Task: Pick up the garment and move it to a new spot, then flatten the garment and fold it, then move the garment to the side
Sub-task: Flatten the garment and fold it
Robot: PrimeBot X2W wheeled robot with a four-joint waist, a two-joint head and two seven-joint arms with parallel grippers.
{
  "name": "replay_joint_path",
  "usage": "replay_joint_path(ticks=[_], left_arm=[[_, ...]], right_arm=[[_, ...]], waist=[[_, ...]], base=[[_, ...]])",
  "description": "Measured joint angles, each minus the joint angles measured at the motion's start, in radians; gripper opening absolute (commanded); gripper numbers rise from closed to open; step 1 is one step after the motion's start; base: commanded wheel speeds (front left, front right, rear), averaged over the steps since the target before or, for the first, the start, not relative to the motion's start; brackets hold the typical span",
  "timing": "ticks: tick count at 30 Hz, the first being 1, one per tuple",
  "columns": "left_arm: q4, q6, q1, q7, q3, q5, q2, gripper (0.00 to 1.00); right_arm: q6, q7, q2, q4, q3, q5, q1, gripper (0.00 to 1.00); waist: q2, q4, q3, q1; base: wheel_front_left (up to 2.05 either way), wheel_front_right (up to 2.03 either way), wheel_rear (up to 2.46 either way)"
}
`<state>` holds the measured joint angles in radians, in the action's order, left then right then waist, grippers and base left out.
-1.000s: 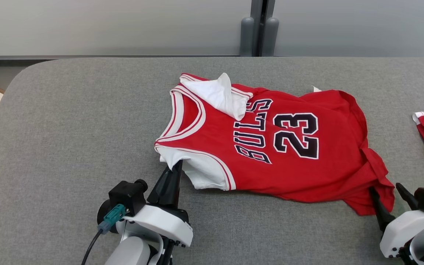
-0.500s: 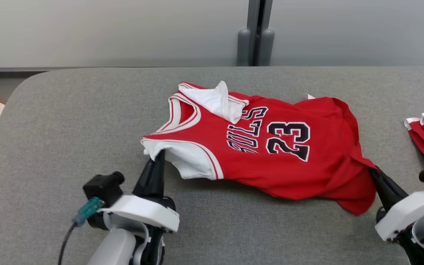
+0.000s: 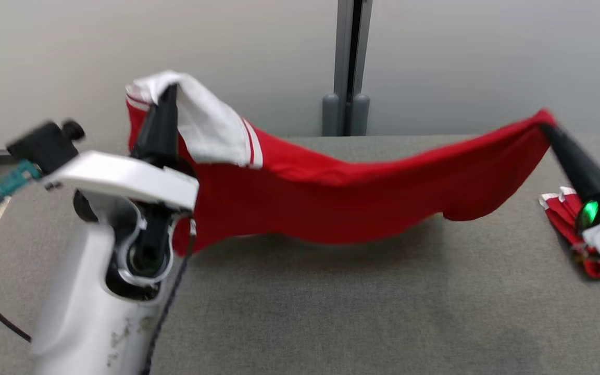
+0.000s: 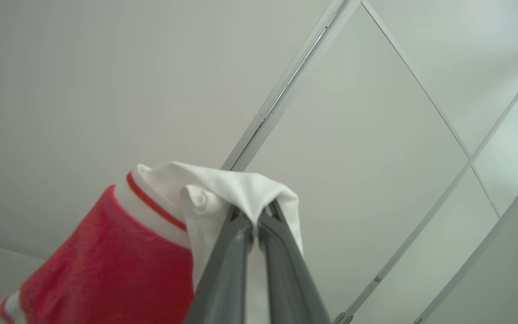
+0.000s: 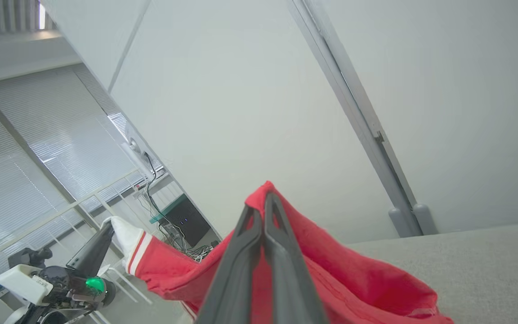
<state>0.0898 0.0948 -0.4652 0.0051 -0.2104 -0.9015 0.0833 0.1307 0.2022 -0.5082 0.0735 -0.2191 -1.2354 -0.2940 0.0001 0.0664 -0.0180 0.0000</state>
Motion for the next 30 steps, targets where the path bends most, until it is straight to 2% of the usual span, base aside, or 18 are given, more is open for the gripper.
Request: replay_joint_path(ticks=[4,7,11,13,17,20,24,30], left_arm=[[-0.089,0.074,-0.072,0.092,0.057,-0.096,-0.004,0.00],[-0.148,0.119,-0.116,0.137,0.088,-0.160,-0.010,0.00],[-0.222,0.182,-0.151,0.160,0.118,-0.229,-0.023,0.00],[-0.264,0.206,-0.161,0.160,0.134,-0.282,-0.028,0.00],[-0.314,0.274,-0.157,0.143,0.165,-0.407,-0.031,0.00],[-0.342,0.311,-0.142,0.125,0.151,-0.456,-0.033,0.00],[-0.353,0.337,-0.113,0.108,0.125,-0.465,-0.034,0.00],[-0.299,0.386,-0.117,0.109,0.100,-0.474,-0.035,0.00]], right_arm=[[0.000,-0.051,0.034,0.011,0.051,0.010,-0.090,0.00],[0.000,-0.096,0.063,0.014,0.080,0.063,-0.157,0.00],[0.000,-0.133,0.105,0.013,0.136,0.157,-0.218,0.00],[0.000,-0.129,0.148,0.007,0.183,0.181,-0.234,0.00],[0.000,-0.042,0.263,-0.033,0.306,0.222,-0.243,0.00],[0.000,0.054,0.338,-0.029,0.377,0.317,-0.243,0.00],[0.000,0.163,0.400,0.030,0.427,0.468,-0.248,0.00],[0.000,0.278,0.434,0.057,0.460,0.623,-0.280,0.00]], waist=[[0.0000,-0.011,-0.025,0.0000],[0.0000,-0.017,-0.037,0.0000],[0.0000,-0.021,-0.055,0.0000],[0.0000,-0.022,-0.065,0.0000],[0.0000,-0.027,-0.083,0.0000],[0.0000,-0.033,-0.088,0.0000],[0.0000,-0.039,-0.078,0.0000],[0.0000,-0.050,-0.043,0.0000]], base=[[0.00,0.00,0.00],[0.00,0.00,0.00],[0.00,0.00,0.00],[0.00,0.00,0.00],[0.00,0.00,0.00],[0.00,0.00,0.00],[0.00,0.00,0.00],[0.00,0.00,0.00]])
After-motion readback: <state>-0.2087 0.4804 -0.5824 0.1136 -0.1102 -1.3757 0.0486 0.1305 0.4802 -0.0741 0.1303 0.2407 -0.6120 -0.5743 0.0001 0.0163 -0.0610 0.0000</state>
